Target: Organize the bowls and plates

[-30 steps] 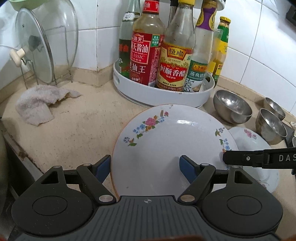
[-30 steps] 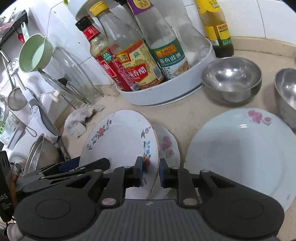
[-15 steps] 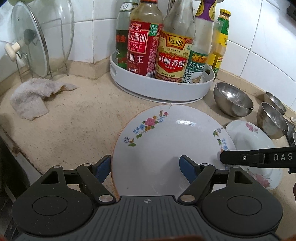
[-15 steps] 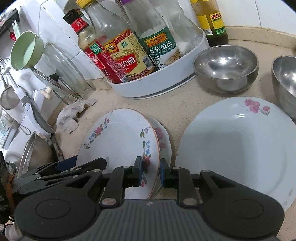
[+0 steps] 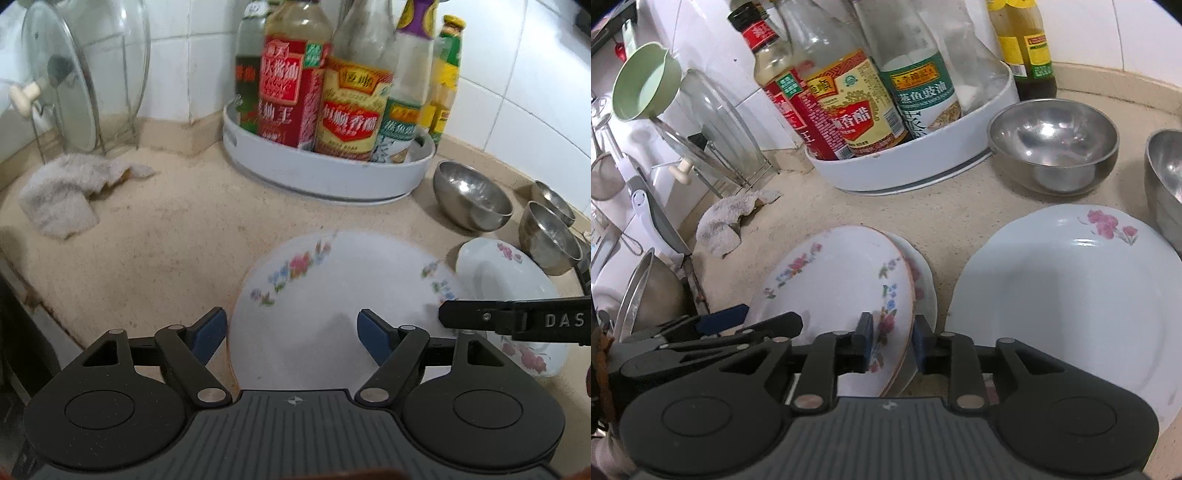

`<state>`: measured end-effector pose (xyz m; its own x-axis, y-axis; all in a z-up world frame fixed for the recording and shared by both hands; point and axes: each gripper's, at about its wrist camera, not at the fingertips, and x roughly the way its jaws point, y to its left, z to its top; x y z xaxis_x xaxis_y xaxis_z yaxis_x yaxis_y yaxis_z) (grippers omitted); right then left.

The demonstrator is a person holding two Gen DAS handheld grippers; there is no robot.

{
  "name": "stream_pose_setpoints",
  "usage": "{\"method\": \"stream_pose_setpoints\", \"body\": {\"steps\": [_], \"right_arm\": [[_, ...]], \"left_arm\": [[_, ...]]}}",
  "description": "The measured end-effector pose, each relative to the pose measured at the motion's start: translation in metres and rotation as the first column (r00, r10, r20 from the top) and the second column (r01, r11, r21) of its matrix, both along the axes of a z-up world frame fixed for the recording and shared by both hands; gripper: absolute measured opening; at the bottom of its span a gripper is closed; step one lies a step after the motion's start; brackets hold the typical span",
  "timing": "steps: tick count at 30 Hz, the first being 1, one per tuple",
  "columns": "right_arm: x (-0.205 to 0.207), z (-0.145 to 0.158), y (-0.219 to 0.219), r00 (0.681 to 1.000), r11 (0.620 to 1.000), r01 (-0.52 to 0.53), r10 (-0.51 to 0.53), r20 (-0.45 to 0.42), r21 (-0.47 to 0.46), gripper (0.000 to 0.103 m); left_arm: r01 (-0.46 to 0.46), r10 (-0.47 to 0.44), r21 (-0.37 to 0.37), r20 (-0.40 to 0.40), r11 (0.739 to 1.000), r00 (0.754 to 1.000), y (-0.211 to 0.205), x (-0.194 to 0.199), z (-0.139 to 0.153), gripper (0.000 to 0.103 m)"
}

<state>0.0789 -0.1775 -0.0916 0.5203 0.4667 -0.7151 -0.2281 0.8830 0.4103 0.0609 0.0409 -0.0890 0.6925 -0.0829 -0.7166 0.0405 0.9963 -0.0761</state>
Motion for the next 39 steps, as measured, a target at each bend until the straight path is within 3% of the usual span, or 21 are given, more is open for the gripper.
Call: {"method": "stream_pose_setpoints", "body": {"steps": [4,13,24,39], "right_arm": [[-0.001,0.005,0.003,1.0,1.0,0.002,-0.002,0.026,-0.022,0.028],[-0.007,0.022,-0.011,0.995,0.999,0.04,-0.039,0.097,-0.001,0.028],[-0.019,0.022,-0.04,0.988,0.993,0.116,-0.118,0.096,0.026,0.028],[-0.035,0.018,-0.089,0.958,0.961,0.271,-0.274,0.082,0.048,0.029]], "left_arm": [[0.025,-0.026,0.034,0.042,0.999,0.999,-0.008,-0.003,0.007,0.083],[0.052,-0.054,0.034,0.052,0.998,0.997,-0.016,-0.003,0.01,0.084],[0.125,-0.129,0.063,0.069,0.99,0.989,-0.044,0.002,0.018,0.085],[0.265,-0.272,0.093,0.076,0.96,0.959,-0.092,0.018,0.021,0.087]]}}
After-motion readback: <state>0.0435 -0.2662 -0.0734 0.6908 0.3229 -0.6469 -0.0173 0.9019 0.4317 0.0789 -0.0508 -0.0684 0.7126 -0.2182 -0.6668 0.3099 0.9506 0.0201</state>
